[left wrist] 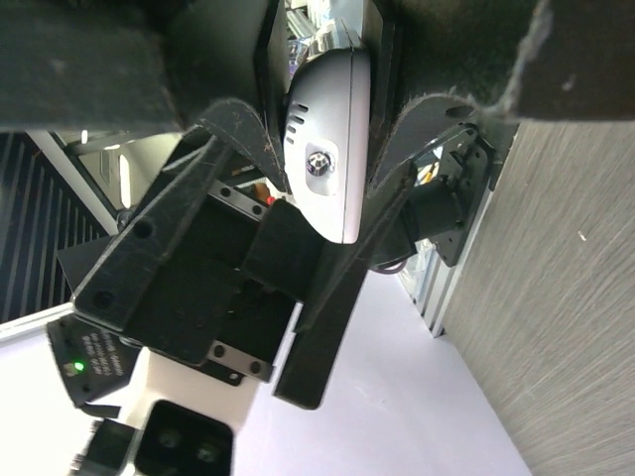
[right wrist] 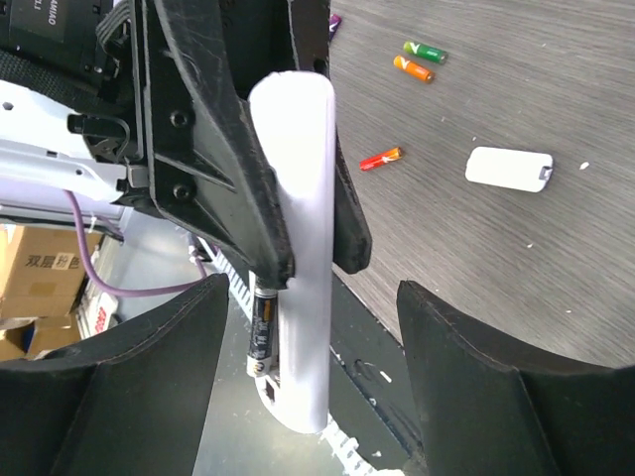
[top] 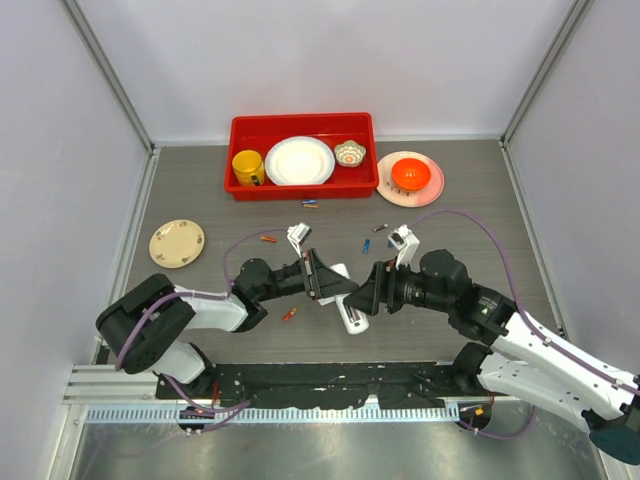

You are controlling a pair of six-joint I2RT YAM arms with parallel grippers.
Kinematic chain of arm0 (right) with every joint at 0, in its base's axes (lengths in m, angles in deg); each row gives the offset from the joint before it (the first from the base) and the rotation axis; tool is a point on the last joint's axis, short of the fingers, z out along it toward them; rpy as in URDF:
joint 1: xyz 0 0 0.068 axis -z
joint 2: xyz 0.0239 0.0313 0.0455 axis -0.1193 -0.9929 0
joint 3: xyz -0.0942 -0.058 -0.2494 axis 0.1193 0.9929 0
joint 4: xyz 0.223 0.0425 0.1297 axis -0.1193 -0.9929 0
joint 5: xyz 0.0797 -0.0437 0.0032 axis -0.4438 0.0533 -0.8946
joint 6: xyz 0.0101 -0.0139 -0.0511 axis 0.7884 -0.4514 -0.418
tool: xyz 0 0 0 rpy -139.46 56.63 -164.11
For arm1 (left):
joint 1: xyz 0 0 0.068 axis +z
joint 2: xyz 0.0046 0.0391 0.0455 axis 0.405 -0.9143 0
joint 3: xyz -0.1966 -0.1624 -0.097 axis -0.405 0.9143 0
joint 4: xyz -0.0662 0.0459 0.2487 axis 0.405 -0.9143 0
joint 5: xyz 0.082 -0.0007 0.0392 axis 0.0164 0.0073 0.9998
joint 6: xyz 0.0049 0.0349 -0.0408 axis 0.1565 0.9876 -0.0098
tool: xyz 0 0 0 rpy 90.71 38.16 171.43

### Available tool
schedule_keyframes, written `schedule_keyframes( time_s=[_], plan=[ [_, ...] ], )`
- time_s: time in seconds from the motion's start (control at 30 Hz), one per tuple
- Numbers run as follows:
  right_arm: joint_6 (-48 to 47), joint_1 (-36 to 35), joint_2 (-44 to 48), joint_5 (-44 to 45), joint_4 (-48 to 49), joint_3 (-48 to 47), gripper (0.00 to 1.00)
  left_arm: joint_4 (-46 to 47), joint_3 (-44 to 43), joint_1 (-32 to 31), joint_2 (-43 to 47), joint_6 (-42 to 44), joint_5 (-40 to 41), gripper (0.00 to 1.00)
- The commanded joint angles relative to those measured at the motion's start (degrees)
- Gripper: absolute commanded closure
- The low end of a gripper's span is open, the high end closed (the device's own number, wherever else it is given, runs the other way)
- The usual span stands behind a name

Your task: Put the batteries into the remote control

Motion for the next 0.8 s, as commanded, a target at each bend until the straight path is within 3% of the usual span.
schedule_keyframes(
  time_s=[0.0, 0.77],
  plan=[
    [2.48, 1.16, 2.22, -6.29, 5.78, 1.48, 0.26, 14.86, -2.15, 0.53, 2.41, -0.61, -1.65, 1.0],
    [5.29, 1.86, 0.21, -12.71, 9.21, 4.56, 0.43, 14.86, -1.89, 0.53, 3.64, 0.01, -1.56, 1.0]
  ],
)
